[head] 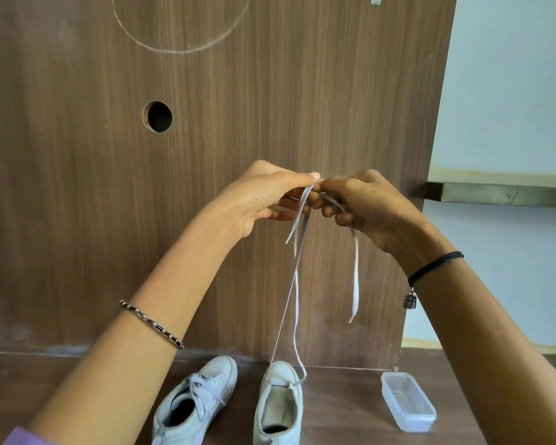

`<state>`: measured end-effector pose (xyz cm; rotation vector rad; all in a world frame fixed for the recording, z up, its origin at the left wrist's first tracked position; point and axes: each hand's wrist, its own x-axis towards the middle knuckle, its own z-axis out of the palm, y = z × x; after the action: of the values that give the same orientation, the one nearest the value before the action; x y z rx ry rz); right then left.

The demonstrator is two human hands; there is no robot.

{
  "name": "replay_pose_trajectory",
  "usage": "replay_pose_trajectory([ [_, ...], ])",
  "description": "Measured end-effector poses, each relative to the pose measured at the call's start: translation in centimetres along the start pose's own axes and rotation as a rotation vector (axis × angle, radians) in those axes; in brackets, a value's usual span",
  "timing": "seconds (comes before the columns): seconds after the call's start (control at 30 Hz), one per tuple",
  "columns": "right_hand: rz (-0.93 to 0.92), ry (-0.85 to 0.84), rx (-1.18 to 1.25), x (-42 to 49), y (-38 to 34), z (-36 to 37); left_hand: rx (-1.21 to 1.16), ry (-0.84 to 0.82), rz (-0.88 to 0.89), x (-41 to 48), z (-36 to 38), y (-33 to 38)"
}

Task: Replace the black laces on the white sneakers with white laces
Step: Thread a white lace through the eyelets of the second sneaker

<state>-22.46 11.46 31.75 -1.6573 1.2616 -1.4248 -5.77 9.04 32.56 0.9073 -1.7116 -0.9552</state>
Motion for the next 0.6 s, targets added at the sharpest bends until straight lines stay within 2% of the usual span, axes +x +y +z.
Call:
replay_pose_trajectory([
  [0.13, -0.088, 0.01, 0.023, 0.2, -1.0, 0.1, -0.106, 0.037, -0.001, 0.4, -0.3, 0.5],
  [0.27, -0.114, -0.035, 0.101, 0.2, -1.0, 0.3, -0.105, 0.054, 0.014, 0.7, -0.6, 0.7],
  [0.43, -0.152, -0.092, -0.112, 0.3, 0.1, 0.4, -0.044, 0.076, 0.049, 1.2, -0.9, 0.6],
  [0.6, -0.188, -0.027, -0.055, 1.2, -1.1, 0.2, -0.066, 0.102, 0.066, 2.1, -1.2, 1.5],
])
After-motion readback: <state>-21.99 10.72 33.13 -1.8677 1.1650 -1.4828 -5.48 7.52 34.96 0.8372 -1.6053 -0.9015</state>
